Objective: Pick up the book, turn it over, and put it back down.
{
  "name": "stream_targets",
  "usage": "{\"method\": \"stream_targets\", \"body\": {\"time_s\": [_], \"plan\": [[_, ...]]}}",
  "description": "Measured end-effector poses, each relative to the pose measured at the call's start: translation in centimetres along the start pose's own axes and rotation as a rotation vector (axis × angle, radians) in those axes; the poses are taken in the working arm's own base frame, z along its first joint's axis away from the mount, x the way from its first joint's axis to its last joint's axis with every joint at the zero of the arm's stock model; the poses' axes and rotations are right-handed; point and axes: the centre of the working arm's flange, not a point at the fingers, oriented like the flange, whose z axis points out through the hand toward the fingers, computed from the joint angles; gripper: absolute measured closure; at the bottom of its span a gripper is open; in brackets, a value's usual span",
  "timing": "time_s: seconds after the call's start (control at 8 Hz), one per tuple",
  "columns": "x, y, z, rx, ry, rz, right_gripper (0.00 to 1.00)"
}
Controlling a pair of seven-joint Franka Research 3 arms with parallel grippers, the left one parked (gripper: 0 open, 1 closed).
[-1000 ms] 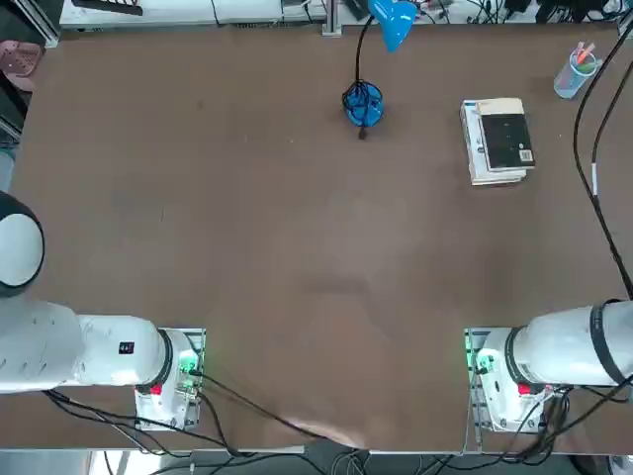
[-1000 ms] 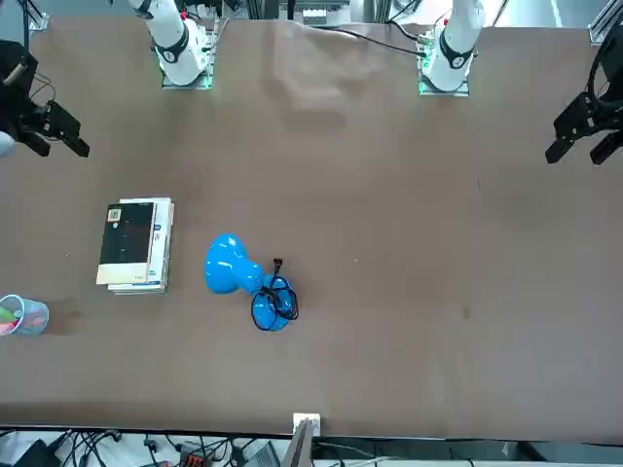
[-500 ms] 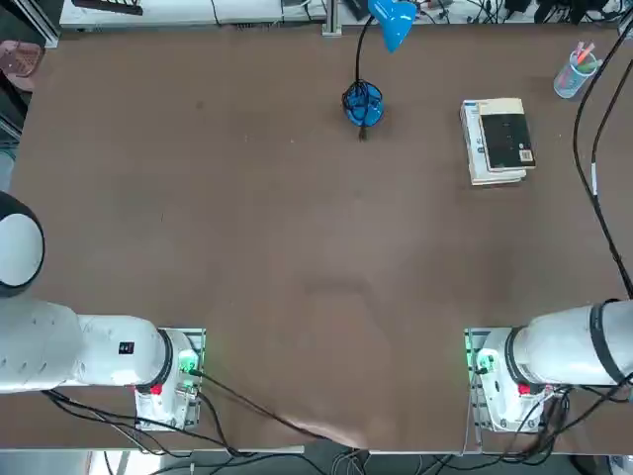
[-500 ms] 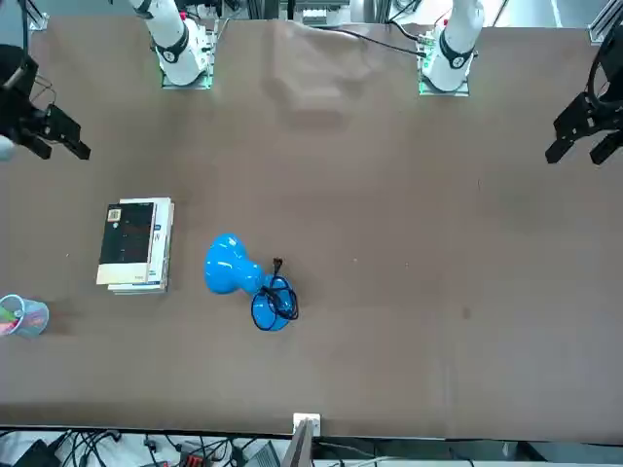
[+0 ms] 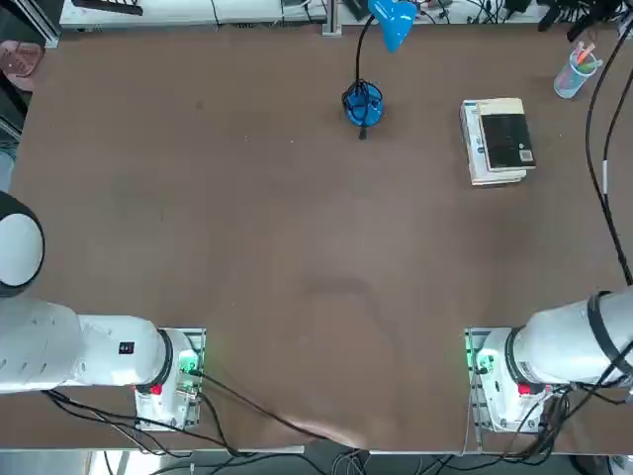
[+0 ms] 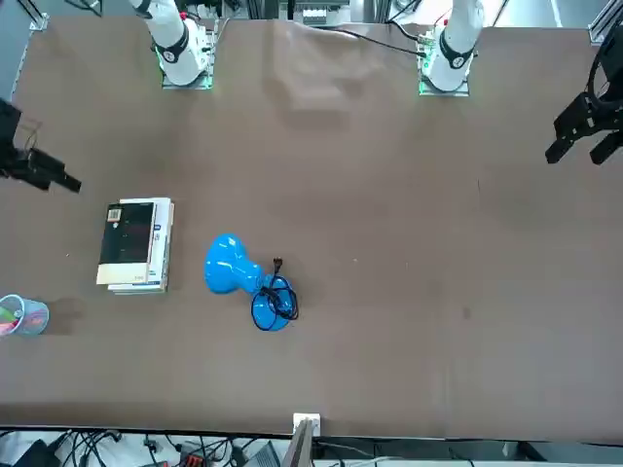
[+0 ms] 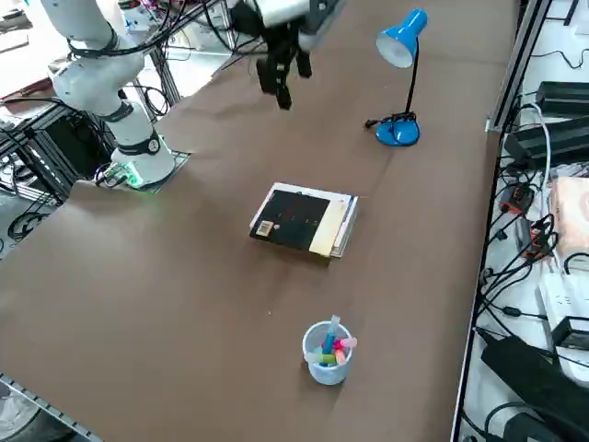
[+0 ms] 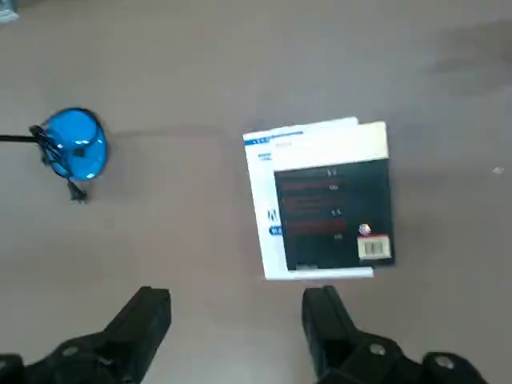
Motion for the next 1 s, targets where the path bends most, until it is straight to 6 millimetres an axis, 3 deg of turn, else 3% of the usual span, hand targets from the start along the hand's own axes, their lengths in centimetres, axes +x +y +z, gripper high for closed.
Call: {"method": "stream_targets", "body": {"time_s": [0.25, 0.62, 1.0], "plan": [[1.7, 7.9, 2.3, 0.146, 0.015, -0.018, 0.0], [1.9, 19.0, 7.3, 0.347, 0.077, -0.078, 0.0], [1.1, 27.3, 16.3, 0.623, 0.153, -0.069, 0.0]]}}
